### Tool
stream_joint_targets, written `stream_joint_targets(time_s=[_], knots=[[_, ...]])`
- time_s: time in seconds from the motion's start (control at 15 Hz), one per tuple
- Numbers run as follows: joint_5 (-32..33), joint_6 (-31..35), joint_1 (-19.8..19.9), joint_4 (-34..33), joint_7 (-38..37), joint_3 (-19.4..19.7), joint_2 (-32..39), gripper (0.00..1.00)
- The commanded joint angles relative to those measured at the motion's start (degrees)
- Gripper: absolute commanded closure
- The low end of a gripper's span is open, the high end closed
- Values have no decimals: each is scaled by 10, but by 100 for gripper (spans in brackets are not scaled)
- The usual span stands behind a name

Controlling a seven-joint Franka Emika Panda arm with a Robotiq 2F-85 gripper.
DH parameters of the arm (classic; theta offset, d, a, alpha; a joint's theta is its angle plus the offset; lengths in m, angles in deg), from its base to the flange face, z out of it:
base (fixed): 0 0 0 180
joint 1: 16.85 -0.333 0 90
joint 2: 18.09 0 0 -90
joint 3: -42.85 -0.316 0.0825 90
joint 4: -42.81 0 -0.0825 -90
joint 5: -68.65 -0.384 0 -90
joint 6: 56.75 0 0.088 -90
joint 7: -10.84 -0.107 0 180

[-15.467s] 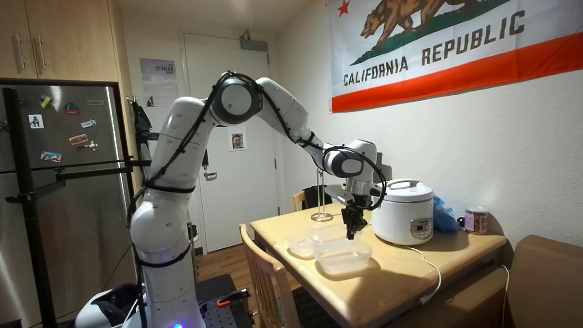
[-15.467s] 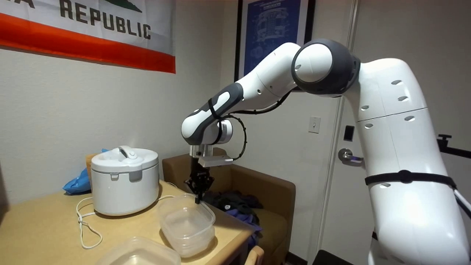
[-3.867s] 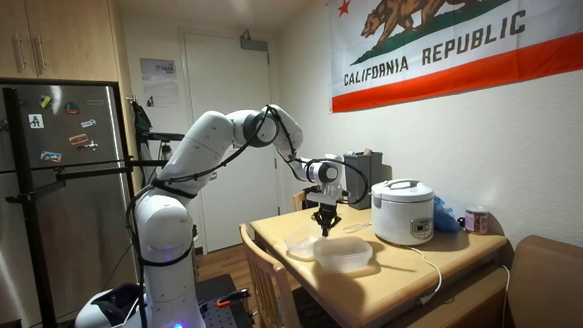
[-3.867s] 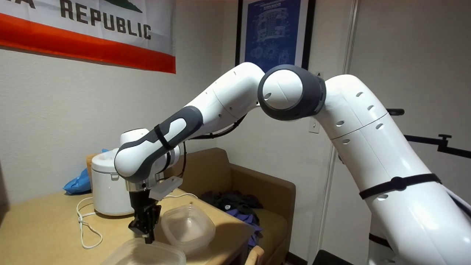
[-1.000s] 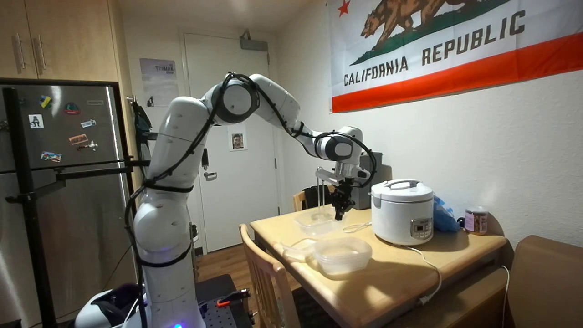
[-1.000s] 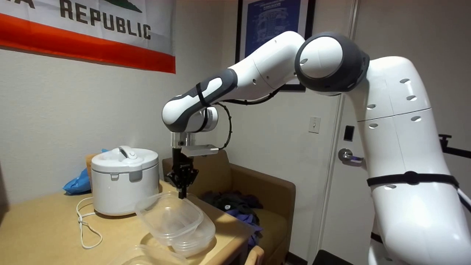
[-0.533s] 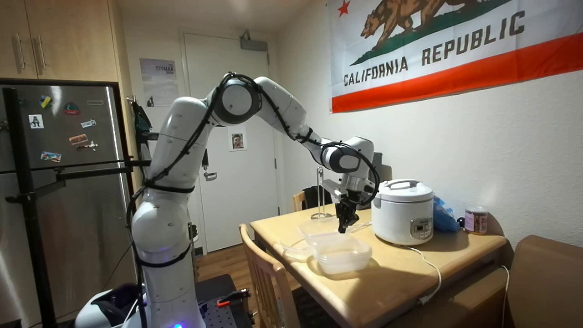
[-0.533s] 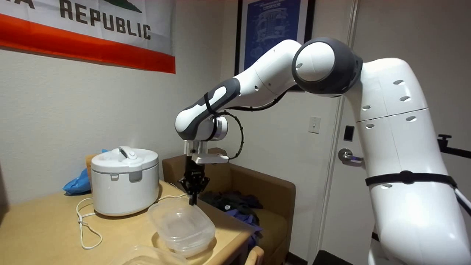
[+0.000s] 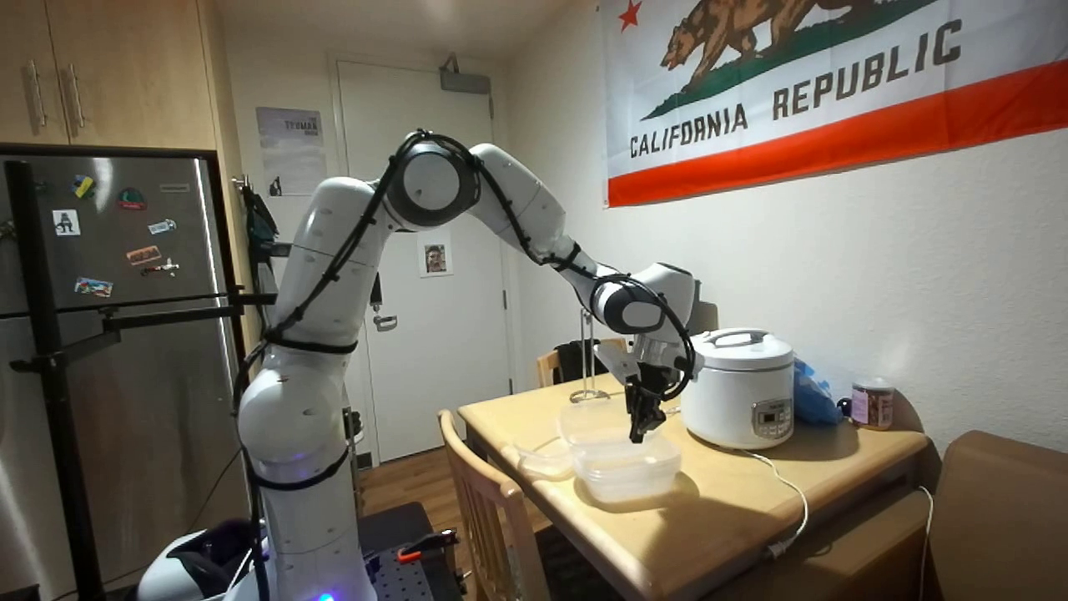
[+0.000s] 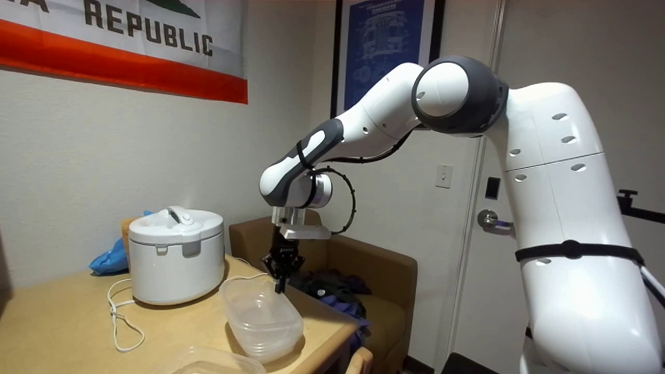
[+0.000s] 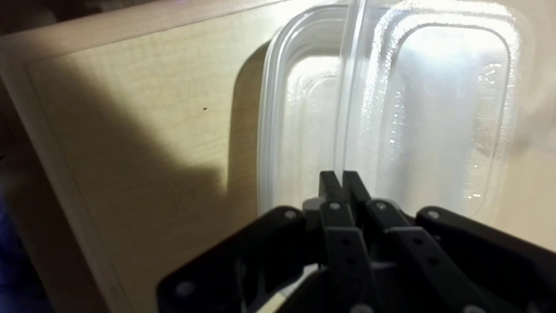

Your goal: Put the bowls inside one another

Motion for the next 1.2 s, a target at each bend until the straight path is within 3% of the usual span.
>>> stream_joint_targets(time_s=[0.0,0.53,1.13], knots=[[-21,24,11,36,-3,6,-29,98],[-9,25,23,54,-7,27,-48,98],[64,-8,-22,-4,-16,13,-18,98]])
